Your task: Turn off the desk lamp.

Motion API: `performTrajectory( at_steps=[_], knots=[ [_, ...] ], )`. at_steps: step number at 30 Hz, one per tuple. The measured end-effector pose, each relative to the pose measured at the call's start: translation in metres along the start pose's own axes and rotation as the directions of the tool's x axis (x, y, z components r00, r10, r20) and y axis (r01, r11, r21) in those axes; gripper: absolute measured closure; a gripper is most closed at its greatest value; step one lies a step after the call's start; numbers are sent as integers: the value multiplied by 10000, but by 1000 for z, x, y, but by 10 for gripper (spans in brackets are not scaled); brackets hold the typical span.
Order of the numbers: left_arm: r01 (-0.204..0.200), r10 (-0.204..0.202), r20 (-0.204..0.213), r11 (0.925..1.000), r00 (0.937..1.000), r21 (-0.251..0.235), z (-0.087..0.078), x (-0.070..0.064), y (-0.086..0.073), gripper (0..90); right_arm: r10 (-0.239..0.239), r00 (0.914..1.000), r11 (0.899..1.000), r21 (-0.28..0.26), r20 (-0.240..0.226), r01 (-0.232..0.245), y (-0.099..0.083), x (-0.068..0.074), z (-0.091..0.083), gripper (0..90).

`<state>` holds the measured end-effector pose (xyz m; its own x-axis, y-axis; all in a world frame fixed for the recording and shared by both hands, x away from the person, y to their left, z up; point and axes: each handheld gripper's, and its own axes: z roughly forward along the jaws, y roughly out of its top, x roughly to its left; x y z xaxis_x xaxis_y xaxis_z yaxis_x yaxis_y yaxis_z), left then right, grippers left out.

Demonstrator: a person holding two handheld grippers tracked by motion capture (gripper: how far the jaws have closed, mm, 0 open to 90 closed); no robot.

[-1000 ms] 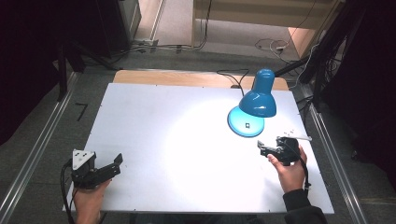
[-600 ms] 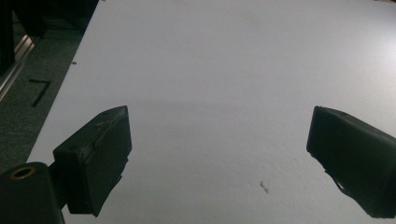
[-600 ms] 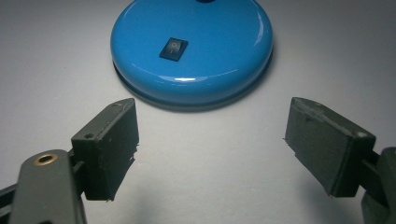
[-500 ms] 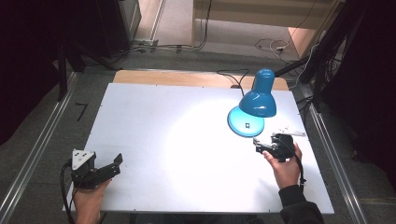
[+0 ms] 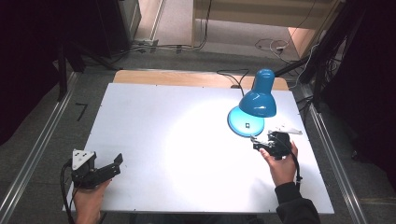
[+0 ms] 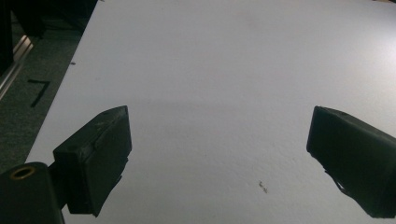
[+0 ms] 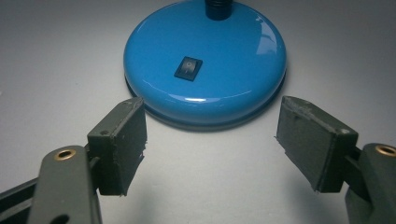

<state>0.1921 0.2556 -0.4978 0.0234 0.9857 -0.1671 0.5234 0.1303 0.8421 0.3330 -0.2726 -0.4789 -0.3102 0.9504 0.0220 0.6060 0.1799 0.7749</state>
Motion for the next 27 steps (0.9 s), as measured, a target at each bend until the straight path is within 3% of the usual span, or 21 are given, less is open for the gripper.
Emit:
performTrajectory(
  at_steps=[8, 17, 27],
  knots=[
    [-1, 1, 9, 10000, 10000, -5, 0, 0, 0, 73, 31, 10000, 10000, -63, 52, -31, 2, 2, 5, 296],
    [-6, 6, 36, 10000, 10000, -1, 0, 0, 0, 73, -64, 10000, 9992, -398, -60, 62, 4, 5, 8, 483],
    [-20, 20, 43, 10000, 10000, 15, 1, 0, 0, 73, 116, 9999, 9983, -569, -71, -120, 6, 4, 13, 564]
  ],
)
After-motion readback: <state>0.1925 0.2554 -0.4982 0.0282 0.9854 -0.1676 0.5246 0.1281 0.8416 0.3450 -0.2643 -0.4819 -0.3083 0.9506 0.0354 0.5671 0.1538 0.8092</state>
